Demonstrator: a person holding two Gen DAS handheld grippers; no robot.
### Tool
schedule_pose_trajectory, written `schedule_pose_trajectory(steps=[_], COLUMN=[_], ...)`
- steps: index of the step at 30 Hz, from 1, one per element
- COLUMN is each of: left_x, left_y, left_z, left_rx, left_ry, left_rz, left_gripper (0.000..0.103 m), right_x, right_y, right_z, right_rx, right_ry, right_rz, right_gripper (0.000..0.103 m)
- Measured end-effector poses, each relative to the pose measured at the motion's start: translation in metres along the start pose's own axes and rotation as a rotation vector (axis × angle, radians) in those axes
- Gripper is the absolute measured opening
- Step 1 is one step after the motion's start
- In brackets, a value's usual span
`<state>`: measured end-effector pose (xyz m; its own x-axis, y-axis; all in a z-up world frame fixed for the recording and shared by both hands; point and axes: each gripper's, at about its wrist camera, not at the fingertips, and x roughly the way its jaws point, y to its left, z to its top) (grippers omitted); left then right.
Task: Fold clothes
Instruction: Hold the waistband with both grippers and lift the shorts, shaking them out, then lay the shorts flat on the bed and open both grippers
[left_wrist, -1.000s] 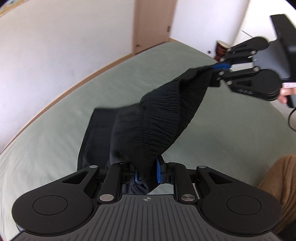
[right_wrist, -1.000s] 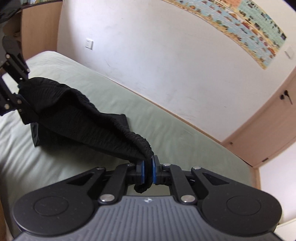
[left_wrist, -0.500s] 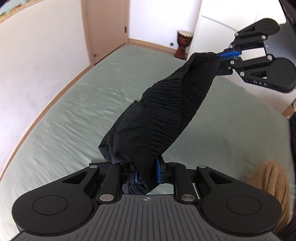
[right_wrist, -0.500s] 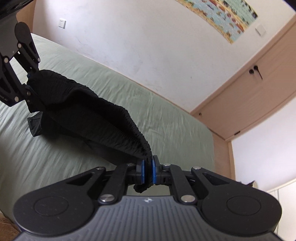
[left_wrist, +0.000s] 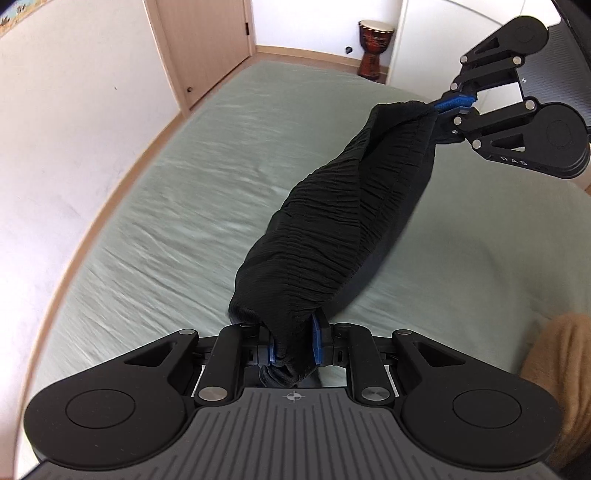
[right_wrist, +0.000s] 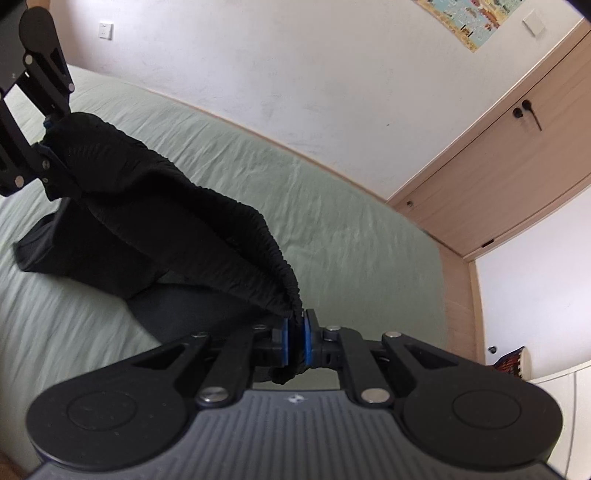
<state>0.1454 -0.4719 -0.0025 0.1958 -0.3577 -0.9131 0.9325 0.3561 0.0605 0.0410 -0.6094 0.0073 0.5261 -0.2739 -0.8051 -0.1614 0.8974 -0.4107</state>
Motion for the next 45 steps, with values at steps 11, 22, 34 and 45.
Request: schedule_pose_trajectory(steps=[11,22,34,45], left_x=[-0.124,-0.041,0.106,0.123], left_y=[0.083,0.033,-0.052,-0.082], left_z=[0.099,0.038,-0.097,-0.114], left_rx=[0.008,0.072,0.029,0.025], left_ry=[-0.197,-0.083,0.143,0.159], left_rz=[0.221,0.150,-0.076,-0.118], left_gripper=[0.017,0.017,0.017,0.017], right_x=[-0.073,-0.010,0.078,0.080], right_y=[-0.078,-0.012,0.092,0.107], right_z=[0.128,0.046,-0.091,-0.139], right_rx=[0.067,0.073,0.100,0.145], right_ry=[-0.246,-0.095,0.126,0.136], right_rz=[-0.239,-0.118,0.120,0.136], right_gripper=[0.008,0.008,0.008,0.009])
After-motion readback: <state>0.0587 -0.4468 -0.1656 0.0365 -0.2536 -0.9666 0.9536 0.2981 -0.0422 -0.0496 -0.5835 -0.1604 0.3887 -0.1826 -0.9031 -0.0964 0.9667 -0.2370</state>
